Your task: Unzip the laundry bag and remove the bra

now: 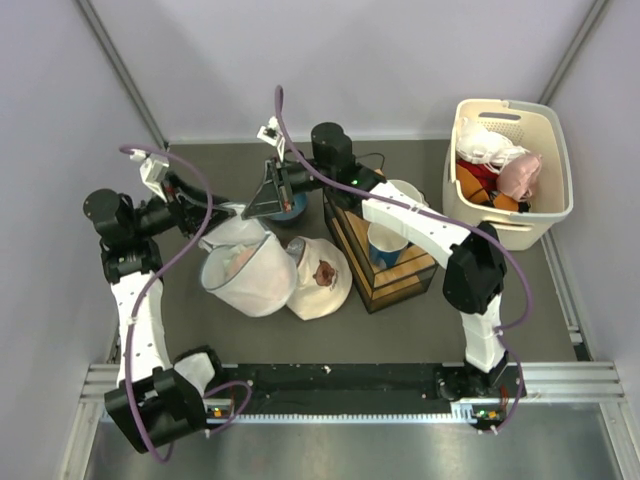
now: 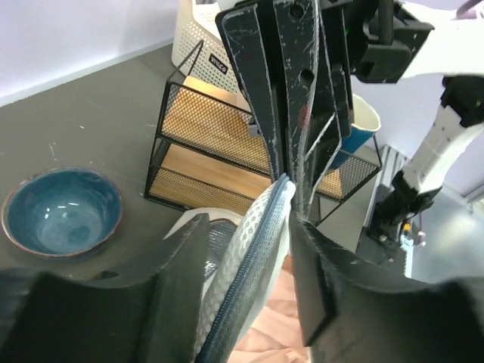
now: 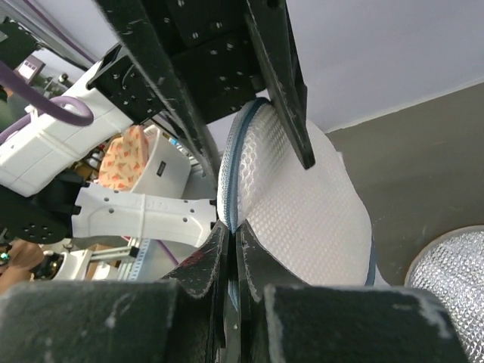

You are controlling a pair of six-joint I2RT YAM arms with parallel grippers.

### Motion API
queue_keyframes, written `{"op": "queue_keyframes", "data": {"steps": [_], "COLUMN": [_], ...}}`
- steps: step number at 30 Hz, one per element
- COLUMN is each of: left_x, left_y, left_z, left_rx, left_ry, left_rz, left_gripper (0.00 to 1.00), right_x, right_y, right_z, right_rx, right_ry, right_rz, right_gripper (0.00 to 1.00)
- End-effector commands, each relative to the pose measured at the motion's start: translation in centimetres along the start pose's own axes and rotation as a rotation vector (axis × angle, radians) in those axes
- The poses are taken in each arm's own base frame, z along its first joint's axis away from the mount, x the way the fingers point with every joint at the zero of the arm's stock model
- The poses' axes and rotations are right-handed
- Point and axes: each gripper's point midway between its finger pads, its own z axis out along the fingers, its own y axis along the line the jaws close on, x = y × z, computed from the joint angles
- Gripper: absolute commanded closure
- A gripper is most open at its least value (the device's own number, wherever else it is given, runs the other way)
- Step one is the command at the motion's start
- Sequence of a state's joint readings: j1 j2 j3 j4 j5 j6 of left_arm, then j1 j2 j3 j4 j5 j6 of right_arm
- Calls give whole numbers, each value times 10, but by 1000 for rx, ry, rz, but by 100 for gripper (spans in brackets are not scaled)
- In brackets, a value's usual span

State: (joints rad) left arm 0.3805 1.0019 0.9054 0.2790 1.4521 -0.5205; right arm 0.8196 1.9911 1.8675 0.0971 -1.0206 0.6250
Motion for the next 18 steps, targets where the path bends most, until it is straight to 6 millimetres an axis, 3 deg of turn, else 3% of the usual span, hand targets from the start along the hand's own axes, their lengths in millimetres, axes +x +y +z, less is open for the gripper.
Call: {"op": "queue_keyframes", "data": {"steps": [1, 3, 4, 7, 8, 9, 10, 13, 14, 18], "left_x": [6, 5, 4, 0, -4, -9, -8, -19, -29, -38], "left_y": [-7, -6, -6, -3, -3, 4, 8, 25, 26, 29], "left_z": [4, 4, 4, 5, 5, 5, 4, 1, 0, -4], "left_rx": [65, 60, 58, 25, 13, -38, -68, -217, -242, -345], "left_ry": [39, 38, 36, 23, 17, -3, -3, -5, -12, -44], "left_rz": [22, 18, 19, 16, 25, 32, -9, -51, -35, -118], "left_gripper": [59, 74, 99, 100, 100, 100, 100, 100, 100, 100], "right_x": [-31, -32, -32, -34, -35, -35, -38, -45, -47, -53], "right_y": [14, 14, 13, 9, 6, 5, -1, -8, -6, -11], "right_z": [-3, -3, -3, -3, -3, -3, -4, -9, -14, -27], "right_rx": [-48, -47, -48, -28, -8, 6, 42, 139, 172, 308], "right_ry": [-63, -64, -63, -69, -64, -63, -79, -111, -113, -148], "right_rz": [-91, -88, -88, -73, -55, -47, -60, -80, -76, -77], "right_gripper": [100, 100, 100, 100, 92, 77, 44, 18, 16, 14]}}
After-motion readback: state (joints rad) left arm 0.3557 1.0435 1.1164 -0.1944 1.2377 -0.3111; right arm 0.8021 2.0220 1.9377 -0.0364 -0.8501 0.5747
